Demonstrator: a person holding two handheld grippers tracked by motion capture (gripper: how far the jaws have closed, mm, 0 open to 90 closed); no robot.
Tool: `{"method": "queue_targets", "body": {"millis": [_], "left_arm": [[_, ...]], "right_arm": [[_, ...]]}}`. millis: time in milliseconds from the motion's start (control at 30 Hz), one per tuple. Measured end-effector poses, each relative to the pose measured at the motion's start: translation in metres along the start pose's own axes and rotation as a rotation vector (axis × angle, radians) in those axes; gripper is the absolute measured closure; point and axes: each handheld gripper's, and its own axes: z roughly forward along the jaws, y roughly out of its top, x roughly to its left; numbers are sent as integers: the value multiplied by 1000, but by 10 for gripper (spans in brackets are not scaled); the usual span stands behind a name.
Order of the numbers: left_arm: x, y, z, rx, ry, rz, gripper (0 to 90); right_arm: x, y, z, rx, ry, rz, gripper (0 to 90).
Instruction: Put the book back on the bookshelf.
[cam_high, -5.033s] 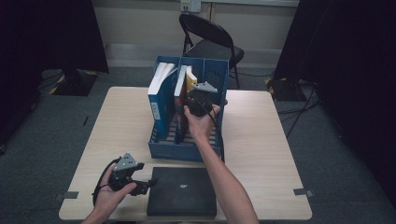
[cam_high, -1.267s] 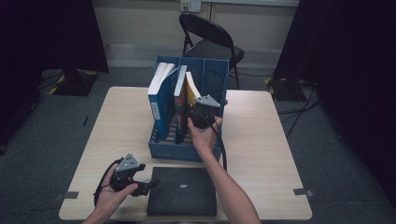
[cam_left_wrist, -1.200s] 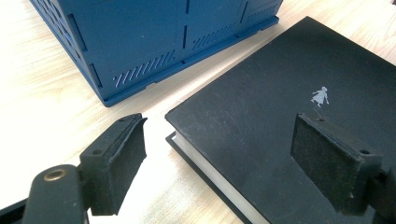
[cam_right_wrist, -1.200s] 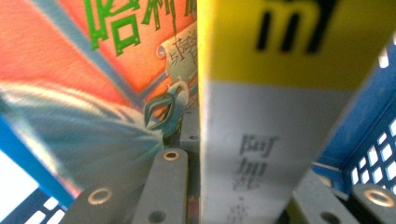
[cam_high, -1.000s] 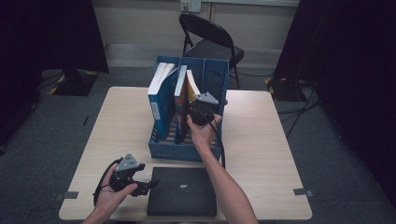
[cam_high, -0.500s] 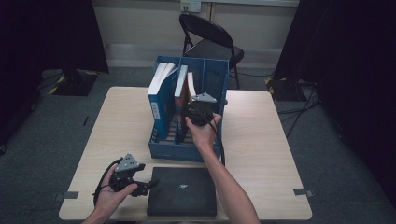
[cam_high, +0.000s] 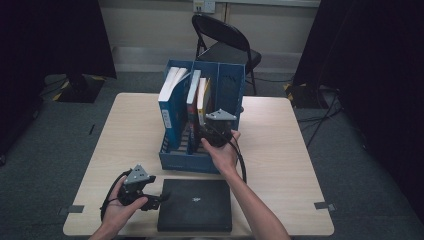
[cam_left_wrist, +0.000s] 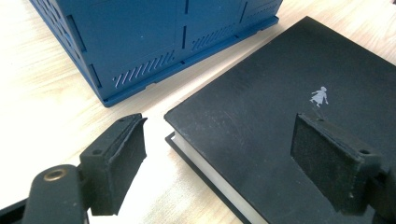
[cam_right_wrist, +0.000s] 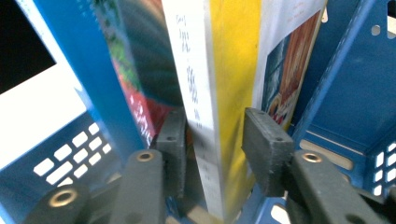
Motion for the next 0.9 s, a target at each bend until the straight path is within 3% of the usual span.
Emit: {"method": "queue_targets", "body": {"millis": [233,600,900], "left_arm": [[0,0,1,2,-2,-2,176],[1,0,0,3,-1,-7,176],[2,0,1,4,0,-7,175]], "right_arm": [[-2,-2,7,72,9,-16,672],[-3,7,23,54,19,12,685],[-3,4,18,76,35,-3,621]]}}
